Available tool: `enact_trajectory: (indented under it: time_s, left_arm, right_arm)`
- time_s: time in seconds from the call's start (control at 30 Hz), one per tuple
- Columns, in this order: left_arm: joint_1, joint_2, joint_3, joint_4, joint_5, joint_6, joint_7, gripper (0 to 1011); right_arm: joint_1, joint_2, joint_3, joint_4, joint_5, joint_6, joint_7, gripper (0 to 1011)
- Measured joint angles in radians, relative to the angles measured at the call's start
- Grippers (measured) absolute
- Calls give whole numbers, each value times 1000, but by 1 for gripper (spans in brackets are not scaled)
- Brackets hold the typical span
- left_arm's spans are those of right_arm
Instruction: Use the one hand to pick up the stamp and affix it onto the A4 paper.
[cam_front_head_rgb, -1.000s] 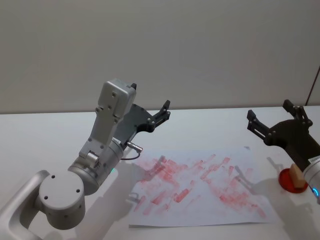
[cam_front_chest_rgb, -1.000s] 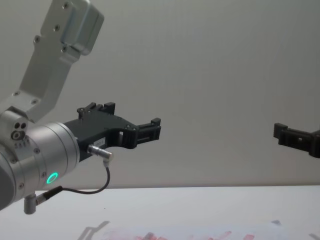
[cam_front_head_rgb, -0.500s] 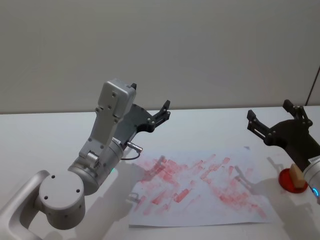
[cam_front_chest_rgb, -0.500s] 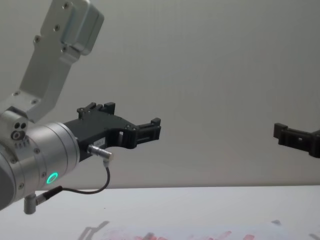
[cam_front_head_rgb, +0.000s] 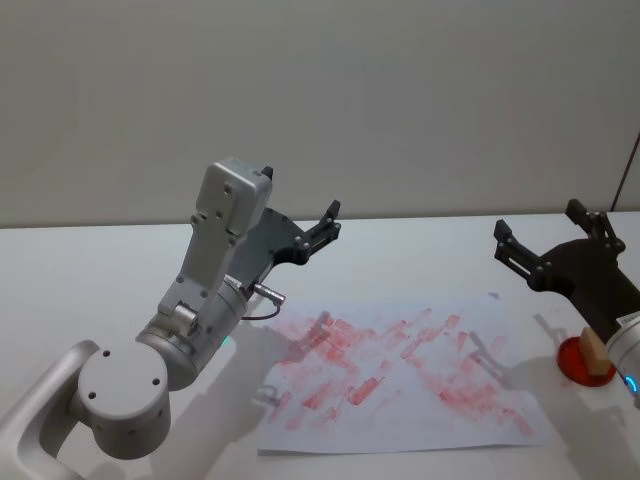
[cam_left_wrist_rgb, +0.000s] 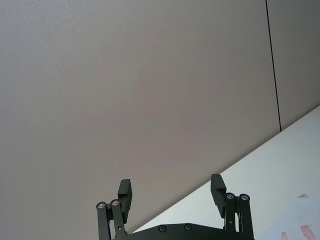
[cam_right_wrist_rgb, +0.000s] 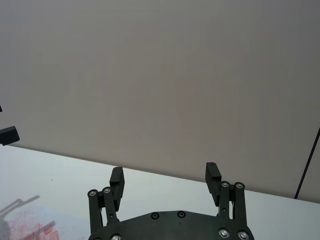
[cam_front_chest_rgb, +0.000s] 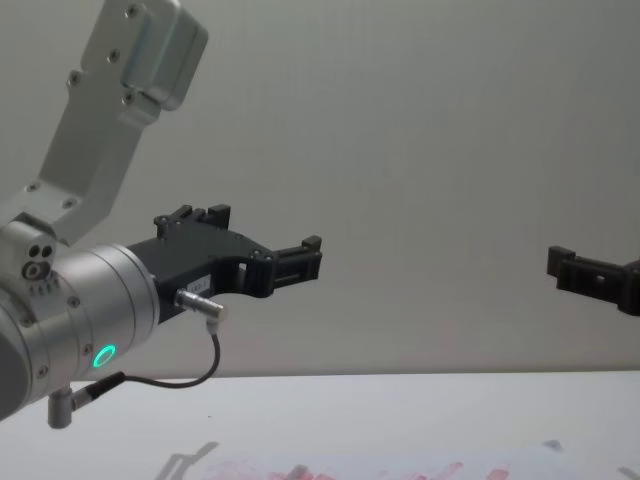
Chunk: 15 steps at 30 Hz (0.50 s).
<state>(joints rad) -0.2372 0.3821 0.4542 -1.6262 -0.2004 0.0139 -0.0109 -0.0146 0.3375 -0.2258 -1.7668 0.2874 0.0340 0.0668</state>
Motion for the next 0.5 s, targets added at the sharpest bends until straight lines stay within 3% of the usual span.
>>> enact_trajectory:
  time_s: [0.5]
  left_arm:
    - [0,0,0,0,0,0,0,1001]
  right_arm:
    - [0,0,0,0,0,0,0,1001]
